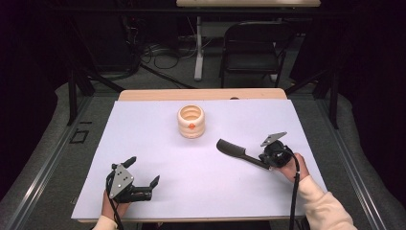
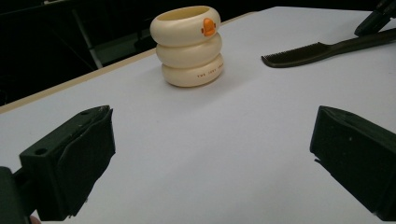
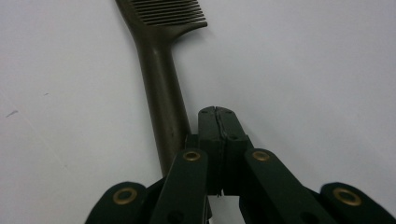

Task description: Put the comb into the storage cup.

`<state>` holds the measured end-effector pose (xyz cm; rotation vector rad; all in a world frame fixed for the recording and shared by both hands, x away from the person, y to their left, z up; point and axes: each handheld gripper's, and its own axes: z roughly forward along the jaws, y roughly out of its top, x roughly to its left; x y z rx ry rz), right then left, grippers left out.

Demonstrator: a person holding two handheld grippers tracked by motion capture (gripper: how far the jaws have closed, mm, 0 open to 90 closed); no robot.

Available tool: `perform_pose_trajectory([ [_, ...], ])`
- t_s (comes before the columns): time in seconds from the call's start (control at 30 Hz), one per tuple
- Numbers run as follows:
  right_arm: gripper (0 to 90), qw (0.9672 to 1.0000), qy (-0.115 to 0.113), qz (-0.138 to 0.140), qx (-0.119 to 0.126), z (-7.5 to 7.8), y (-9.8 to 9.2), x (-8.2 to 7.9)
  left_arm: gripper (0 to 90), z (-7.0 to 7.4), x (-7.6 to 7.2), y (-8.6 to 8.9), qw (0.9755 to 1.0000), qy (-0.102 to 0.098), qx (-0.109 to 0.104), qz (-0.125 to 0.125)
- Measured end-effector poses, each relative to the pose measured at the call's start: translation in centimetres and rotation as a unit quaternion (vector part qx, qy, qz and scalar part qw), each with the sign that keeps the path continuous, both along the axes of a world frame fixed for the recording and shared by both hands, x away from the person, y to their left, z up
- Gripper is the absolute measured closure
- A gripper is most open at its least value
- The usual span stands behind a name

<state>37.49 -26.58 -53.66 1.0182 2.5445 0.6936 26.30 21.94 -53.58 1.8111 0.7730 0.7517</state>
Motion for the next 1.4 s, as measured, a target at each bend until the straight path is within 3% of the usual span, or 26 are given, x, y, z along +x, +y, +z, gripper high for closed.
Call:
perform_pose_trajectory([
  [0.63,89.7,1.0000,-0.004,0.006,0.001,0.2,0.3,-0.2,0.1,0.0,0.0,0.0,1.0000,-0.001,-0.001,-0.001],
  [0.93,78.7,0.9997,-0.021,-0.007,0.001,0.6,-0.1,-0.1,0.1,0.0,0.0,0.0,1.0000,-0.001,-0.001,0.000],
  [1.4,48.2,0.9991,-0.037,-0.010,0.017,2.0,-0.6,-0.2,0.1,0.0,0.0,0.0,1.0000,-0.002,-0.003,-0.001],
])
